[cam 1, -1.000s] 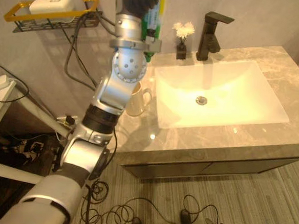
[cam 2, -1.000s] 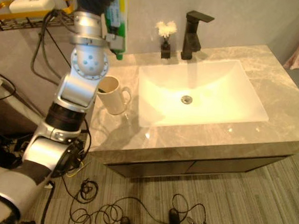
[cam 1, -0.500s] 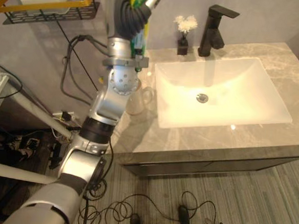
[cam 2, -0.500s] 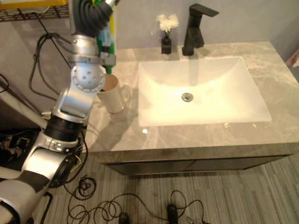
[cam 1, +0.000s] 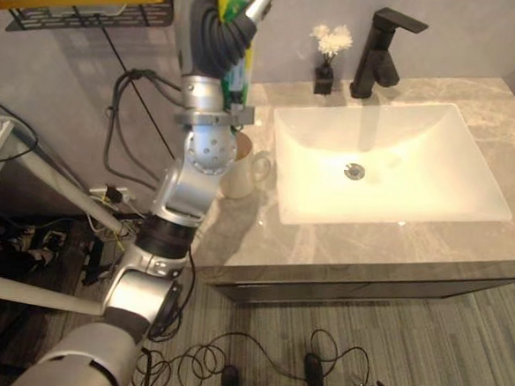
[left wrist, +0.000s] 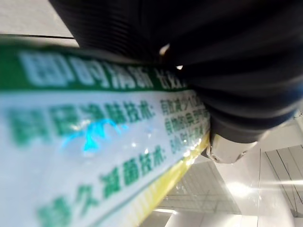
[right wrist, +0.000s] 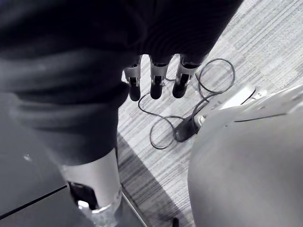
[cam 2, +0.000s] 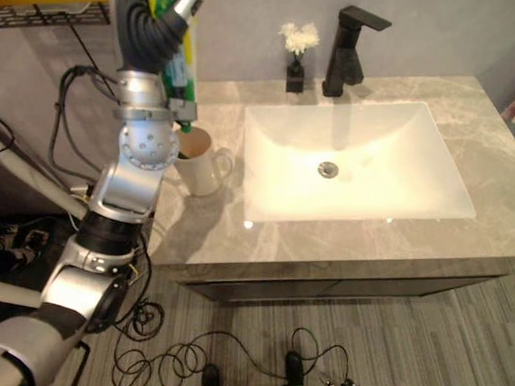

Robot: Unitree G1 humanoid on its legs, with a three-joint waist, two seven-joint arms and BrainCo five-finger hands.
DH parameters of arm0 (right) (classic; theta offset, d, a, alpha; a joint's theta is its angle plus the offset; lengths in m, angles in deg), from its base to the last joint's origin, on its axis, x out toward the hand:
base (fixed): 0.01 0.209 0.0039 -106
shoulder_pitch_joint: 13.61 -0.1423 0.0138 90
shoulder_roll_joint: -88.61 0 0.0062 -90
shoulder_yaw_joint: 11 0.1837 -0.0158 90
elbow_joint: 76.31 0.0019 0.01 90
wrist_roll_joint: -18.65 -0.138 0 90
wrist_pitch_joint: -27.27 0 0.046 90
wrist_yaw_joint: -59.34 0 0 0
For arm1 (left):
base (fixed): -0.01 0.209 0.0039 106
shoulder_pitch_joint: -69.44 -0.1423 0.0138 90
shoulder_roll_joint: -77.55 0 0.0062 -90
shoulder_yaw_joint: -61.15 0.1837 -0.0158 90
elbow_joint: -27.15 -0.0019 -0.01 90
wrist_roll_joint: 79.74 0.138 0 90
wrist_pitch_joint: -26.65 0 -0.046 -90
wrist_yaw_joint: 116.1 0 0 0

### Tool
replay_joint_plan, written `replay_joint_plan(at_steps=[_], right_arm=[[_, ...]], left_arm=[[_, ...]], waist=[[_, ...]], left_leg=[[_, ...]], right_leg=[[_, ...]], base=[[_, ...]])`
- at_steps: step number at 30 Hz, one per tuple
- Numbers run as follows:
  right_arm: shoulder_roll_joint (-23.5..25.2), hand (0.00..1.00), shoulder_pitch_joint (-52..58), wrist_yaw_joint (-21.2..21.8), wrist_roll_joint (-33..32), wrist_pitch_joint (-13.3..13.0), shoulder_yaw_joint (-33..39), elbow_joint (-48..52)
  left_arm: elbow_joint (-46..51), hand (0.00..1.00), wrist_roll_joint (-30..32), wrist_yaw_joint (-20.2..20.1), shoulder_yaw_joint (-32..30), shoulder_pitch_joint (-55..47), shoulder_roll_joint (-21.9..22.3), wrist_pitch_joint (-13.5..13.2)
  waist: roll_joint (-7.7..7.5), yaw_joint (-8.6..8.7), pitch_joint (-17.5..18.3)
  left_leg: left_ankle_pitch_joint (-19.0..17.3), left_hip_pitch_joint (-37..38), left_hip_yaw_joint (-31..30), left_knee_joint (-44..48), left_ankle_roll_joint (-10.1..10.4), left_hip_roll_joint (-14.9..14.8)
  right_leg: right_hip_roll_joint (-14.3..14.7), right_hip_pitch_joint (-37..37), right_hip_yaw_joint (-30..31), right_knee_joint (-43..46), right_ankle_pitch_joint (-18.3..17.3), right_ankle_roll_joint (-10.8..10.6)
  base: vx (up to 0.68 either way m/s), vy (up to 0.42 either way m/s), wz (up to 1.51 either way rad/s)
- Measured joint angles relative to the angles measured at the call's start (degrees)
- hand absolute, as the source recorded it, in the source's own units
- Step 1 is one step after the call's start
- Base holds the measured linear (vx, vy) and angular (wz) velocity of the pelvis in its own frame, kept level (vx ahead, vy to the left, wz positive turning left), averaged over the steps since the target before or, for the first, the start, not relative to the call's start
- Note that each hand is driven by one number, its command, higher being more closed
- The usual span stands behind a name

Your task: Organize washtable

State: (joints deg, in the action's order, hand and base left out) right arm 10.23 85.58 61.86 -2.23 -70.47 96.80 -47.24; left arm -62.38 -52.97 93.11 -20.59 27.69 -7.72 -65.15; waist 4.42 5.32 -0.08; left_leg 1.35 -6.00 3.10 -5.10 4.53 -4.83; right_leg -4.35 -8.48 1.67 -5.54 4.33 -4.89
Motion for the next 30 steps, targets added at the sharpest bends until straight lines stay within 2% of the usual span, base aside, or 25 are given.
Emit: replay_joint_plan(at_steps=[16, 30], right_arm=[[-0.1, 0.0, 0.3, 0.0, 0.0, -0.6, -0.9, 1.0], [-0.3, 0.0, 1.3, -0.1, 0.0, -0.7, -1.4, 1.7]], left_arm=[[2.5, 1.0, 1.7, 1.2, 0.0, -1.4, 3.3, 0.5], [2.5, 1.0, 3.1, 2.4, -0.4, -2.1, 3.4, 1.5]], waist=[[-0.02, -0.27, 0.0], [-0.11, -1.33, -0.1]], left_leg=[[-0.4, -0.2, 1.0, 0.0, -0.5, 0.0], [-0.5, -0.4, 1.1, 0.0, -0.7, 0.0]], right_leg=[[0.0, -0.8, 0.9, 0.0, 0.6, 0.0], [0.0, -1.0, 0.9, 0.0, 0.7, -0.2]], base=[[0.0, -0.006, -0.03], [0.0, 0.0, 0.0]])
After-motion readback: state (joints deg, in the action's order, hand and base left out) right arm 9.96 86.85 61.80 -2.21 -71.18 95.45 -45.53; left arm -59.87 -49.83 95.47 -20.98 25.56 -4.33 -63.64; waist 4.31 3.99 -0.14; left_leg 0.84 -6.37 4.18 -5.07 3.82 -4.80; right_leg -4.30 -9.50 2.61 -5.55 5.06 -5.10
